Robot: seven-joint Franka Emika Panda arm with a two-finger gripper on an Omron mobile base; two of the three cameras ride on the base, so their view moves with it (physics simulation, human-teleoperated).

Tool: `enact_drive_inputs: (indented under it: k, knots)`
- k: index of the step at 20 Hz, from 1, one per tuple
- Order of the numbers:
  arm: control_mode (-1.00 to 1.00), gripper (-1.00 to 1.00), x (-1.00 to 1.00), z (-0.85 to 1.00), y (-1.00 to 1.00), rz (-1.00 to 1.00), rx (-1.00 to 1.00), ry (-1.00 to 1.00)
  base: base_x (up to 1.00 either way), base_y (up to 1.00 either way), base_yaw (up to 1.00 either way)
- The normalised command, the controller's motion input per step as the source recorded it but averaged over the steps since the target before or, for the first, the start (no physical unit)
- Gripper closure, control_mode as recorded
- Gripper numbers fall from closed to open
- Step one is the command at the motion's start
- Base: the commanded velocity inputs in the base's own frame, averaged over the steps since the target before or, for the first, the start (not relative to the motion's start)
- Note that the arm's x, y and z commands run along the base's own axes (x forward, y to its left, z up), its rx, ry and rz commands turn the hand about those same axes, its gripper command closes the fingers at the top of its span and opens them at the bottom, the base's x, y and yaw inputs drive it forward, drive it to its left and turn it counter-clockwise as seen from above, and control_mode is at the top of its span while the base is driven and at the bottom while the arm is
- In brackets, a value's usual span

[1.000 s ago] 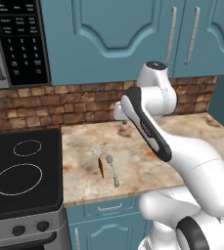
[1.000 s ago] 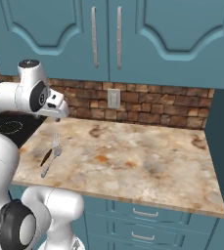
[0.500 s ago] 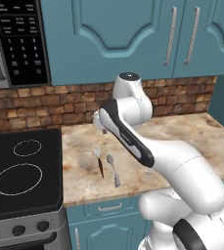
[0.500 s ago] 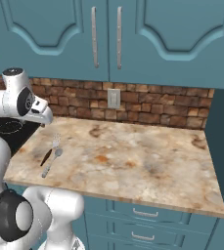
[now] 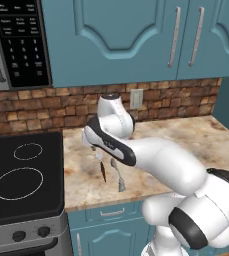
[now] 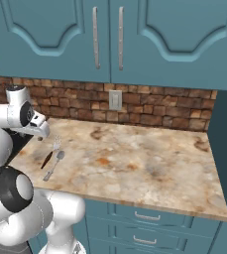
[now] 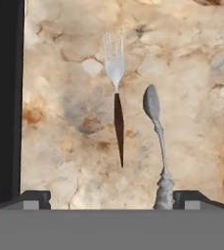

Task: Take the fork and place it on the left side of the plate. Then take the spoon and place it on the right side of the plate. Make sure they're directly next to the plate.

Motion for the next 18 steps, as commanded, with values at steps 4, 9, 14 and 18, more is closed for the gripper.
enact_drive_inputs:
  k: [4,9,14,18]
  knots:
    - [-1.00,-1.00,0.00,-0.72,0.00,-0.08,0.00,0.06,0.00,0.00,0.00]
    - [-1.00,-1.00,0.00,-0.68,0.00,-0.06,-0.02,0.01,0.00,0.00,0.00]
    - [-1.00,-1.00,0.18,-0.67,0.00,-0.01,-0.05,0.01,0.00,0.00,0.00]
    - [-1.00,-1.00,0.38,-0.31,-0.01,0.00,0.00,0.04,0.00,0.00,0.00]
